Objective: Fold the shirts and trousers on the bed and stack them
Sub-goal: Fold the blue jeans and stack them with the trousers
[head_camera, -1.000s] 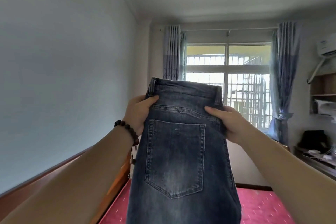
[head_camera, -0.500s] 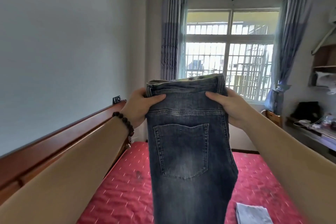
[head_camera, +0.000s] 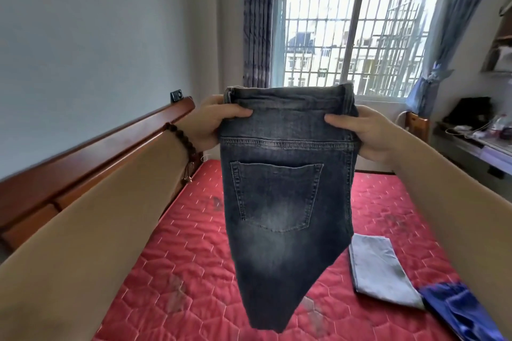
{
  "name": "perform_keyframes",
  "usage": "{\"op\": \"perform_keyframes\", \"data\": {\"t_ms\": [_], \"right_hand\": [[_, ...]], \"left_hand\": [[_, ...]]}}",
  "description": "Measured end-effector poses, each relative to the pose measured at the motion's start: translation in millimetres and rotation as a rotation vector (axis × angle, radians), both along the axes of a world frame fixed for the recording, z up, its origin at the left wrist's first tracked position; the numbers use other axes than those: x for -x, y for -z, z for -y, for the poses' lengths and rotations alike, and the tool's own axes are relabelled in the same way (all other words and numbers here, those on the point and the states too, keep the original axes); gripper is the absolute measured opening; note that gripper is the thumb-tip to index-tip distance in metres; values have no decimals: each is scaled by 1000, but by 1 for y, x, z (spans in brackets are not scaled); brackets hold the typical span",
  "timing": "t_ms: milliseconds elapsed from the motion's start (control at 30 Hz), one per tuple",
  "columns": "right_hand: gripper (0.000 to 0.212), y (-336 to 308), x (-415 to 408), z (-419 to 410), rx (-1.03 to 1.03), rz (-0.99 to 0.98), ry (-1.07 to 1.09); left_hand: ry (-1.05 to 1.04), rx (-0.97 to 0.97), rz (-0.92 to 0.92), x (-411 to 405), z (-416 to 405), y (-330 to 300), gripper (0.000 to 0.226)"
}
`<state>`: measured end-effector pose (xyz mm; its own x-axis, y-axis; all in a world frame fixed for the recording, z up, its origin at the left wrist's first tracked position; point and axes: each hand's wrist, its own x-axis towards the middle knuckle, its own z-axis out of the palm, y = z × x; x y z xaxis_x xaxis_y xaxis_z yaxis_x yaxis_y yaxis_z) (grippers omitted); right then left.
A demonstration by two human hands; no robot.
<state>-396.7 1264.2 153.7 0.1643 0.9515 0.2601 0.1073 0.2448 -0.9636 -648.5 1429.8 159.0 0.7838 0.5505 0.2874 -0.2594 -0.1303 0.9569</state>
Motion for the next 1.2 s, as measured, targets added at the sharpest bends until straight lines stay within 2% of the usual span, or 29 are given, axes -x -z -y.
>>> {"op": "perform_keyframes", "data": {"t_ms": [167,233,300,367,433,533,633,933,1200], "right_hand": [[33,-42,5,-6,-125,-34,23],[32,-49,2,-14,-147,-55,60],[39,-44,-2,-22,-124,-68,88],[40,-25,-8,-32,-64,-89,107],[31,9,-16,-43,-3,-110,125],[21,73,-26,-56,95,-137,142],[19,130,-32,-64,191,-91,194],[23,213,-49,-102,263,-58,353],[30,264,-94,-191,304,-70,382]], "left_hand": [[12,61,37,1,-3,-35,58],[23,83,66,-2,-8,-41,55],[-25,95,91,-9,-13,-36,42],[-107,98,74,-17,-21,-18,30],[-156,77,-5,-25,-31,13,34],[-214,-54,-190,-33,-45,71,36],[-240,-92,-269,-44,-53,127,33],[-274,35,-275,-73,-90,222,29],[-334,132,-299,-119,-177,279,29]]}}
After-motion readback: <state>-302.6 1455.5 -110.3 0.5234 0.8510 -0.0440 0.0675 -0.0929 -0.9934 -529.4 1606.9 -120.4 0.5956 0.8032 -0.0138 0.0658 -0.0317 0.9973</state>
